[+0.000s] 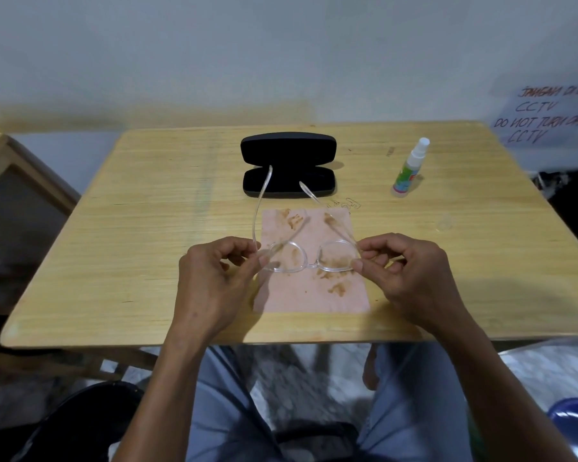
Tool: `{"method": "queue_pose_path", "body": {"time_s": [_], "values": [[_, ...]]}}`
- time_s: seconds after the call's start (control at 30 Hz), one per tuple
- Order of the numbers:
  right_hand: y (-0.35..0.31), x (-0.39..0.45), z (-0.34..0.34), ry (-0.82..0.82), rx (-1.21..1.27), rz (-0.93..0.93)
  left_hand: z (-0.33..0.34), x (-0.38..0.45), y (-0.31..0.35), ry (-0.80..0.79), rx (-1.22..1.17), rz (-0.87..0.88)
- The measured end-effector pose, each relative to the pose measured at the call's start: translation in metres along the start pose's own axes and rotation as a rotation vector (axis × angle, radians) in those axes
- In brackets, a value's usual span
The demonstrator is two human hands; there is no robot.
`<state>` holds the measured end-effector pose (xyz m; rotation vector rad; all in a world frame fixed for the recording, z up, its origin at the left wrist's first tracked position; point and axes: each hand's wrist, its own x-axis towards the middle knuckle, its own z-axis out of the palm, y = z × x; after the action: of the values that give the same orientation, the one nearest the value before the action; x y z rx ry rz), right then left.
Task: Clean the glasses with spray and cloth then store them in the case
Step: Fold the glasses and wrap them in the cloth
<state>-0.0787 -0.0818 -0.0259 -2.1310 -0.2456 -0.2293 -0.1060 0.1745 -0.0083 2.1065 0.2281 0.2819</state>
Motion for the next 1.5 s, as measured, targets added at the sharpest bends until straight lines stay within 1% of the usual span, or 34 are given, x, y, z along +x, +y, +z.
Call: {"method": "queue_pose_path", "body": {"time_s": [0.13,0.23,0.27,0.4,0.47,0.57,0.7,0.87,1.07,1.2,1.27,1.33,1.4,1.5], "values": [[0.002,0.000,-0.003,-0.024,-0.005,0.029,-0.003,0.002,-0.002,-0.010,0.026,-0.007],[0.002,-0.001,-0.011,-0.074,-0.032,0.044,-0.011,0.003,-0.008,-0.042,0.108,-0.011],[0.002,0.000,-0.014,-0.069,-0.047,0.038,-0.014,0.005,-0.010,-0.040,0.125,-0.006],[-0.001,0.016,-0.017,0.084,-0.092,-0.001,-0.018,0.022,-0.011,0.076,0.106,0.010],[-0.003,0.031,-0.011,0.105,-0.099,0.033,-0.012,0.035,-0.008,0.092,0.139,0.039],[-0.005,0.055,0.003,0.079,-0.115,0.091,0.002,0.056,-0.003,0.065,0.196,0.075],[0.001,0.077,0.017,0.063,-0.200,0.139,0.019,0.078,-0.002,0.015,0.250,0.101],[0.005,0.085,0.024,0.004,-0.318,0.216,0.031,0.092,-0.007,-0.030,0.320,0.097],[0.006,0.090,0.027,-0.028,-0.360,0.245,0.034,0.105,-0.018,-0.067,0.408,0.141],[0.006,0.087,0.027,-0.073,-0.361,0.228,0.035,0.104,-0.013,-0.095,0.365,0.156],[0.006,0.084,0.020,-0.078,-0.248,0.164,0.032,0.100,-0.007,-0.096,0.260,0.079],[0.005,0.079,0.007,-0.126,-0.085,0.125,0.024,0.094,-0.003,-0.113,0.082,-0.006],[0.004,0.072,-0.005,-0.209,0.035,0.100,0.012,0.086,0.000,-0.183,-0.036,-0.048],[-0.001,0.063,-0.017,-0.318,0.083,0.076,-0.004,0.073,0.001,-0.322,-0.109,-0.038]]}}
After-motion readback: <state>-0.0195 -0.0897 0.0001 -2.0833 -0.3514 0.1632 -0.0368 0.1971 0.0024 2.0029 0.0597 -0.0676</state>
